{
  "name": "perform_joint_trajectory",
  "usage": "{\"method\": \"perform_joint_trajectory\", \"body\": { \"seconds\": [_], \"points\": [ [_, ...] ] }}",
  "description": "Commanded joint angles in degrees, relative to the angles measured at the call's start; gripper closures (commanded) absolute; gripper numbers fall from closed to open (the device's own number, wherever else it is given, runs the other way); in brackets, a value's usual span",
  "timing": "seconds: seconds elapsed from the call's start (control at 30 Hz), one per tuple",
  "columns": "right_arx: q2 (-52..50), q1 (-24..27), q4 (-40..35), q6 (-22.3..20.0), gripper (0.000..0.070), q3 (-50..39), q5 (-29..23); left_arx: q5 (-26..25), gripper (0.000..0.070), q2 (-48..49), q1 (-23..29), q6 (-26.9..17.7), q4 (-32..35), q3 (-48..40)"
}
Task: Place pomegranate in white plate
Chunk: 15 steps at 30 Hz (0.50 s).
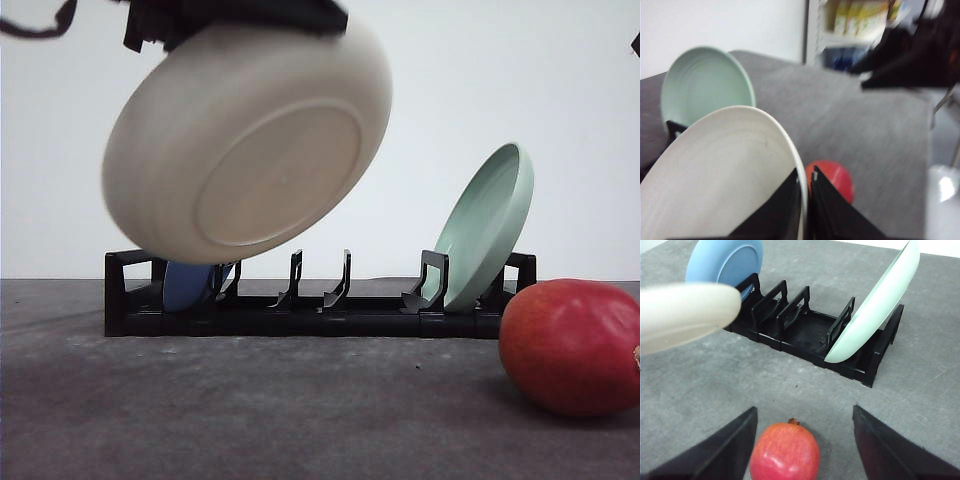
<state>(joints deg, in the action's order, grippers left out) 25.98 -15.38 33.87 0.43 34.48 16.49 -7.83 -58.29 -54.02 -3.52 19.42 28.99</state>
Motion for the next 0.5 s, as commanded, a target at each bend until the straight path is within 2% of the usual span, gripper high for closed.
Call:
{"method": "perform_joint_trajectory", "body": {
  "seconds": [0.0, 0.23, 0.47],
  "points": [
    [0.11, -0.24, -0.37, 0.66, 0.032, 0.9, -0.02, 1.92, 0.069, -1.16, -1.45, -5.89, 0.65, -0.26],
    [0.11, -0.24, -0.39, 0.66, 0.032, 0.9, -0.02, 8.0, 0.069, -6.92, -6.11, -10.19, 0.76, -0.68],
    [0.11, -0.24, -0.43, 0.66, 0.032, 0.9, -0.06, 15.73, 0.069, -15.58, -10.85, -11.87, 2.57, -0.68]
  ]
}}
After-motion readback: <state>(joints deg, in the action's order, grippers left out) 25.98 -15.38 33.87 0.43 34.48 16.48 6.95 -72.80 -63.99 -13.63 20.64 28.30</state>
